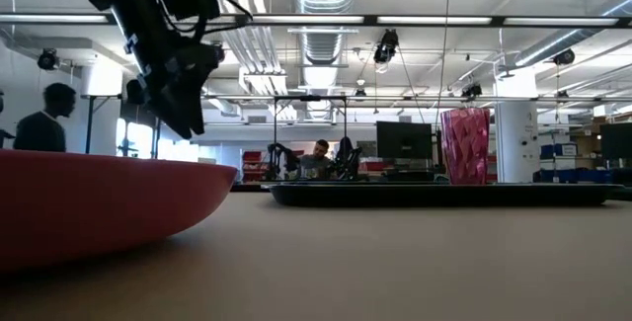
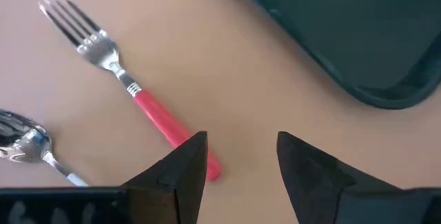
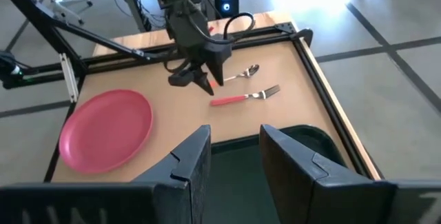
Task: Pick and place plate/cup/fork/spoon on tray
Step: Put the pink fork on the black serving tray to the bottom left of the red glass
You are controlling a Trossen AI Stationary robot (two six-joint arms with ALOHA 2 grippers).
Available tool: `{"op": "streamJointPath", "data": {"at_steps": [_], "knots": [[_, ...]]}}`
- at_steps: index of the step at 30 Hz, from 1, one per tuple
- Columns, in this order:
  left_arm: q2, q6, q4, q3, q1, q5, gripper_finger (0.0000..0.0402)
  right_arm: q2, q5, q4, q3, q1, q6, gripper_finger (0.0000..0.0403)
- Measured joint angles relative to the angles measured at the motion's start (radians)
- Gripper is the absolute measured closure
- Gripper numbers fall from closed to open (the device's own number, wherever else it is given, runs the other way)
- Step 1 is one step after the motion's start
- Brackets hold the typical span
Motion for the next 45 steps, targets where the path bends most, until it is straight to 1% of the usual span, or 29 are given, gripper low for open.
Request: {"op": "streamJointPath", "data": {"at_steps": [9, 14, 22, 32, 35, 40, 45], "knots": [[0.094, -0.016, -0.004, -0.003, 0.018, -0.003, 0.0175, 0.003, 0.0, -0.006, 0.0, 0.0, -0.001, 0.0282], [0.125, -0.018, -0.018, -0.004, 0.05, -0.008, 0.0154, 0.001, 0.0, -0.005, 0.0, 0.0, -0.003, 0.0284], [0.18, -0.019, -0.007, -0.003, 0.096, -0.002, 0.015, 0.002, 0.0, -0.005, 0.0, 0.0, -0.003, 0.0284], [0.272, -0.017, 0.094, -0.003, 0.103, 0.033, 0.015, 0.002, 0.0, -0.005, 0.0, 0.0, 0.002, 0.0284], [0.297, -0.017, 0.092, -0.003, 0.103, 0.041, 0.015, 0.002, 0.0, -0.005, 0.0, 0.0, 0.01, 0.0284], [0.315, 0.004, 0.091, -0.002, 0.103, 0.041, 0.015, 0.002, 0.0, -0.005, 0.0, 0.0, 0.014, 0.0284], [0.304, 0.009, 0.09, -0.003, 0.111, 0.04, 0.015, 0.002, 0.0, -0.005, 0.0, 0.0, 0.015, 0.0284]]}}
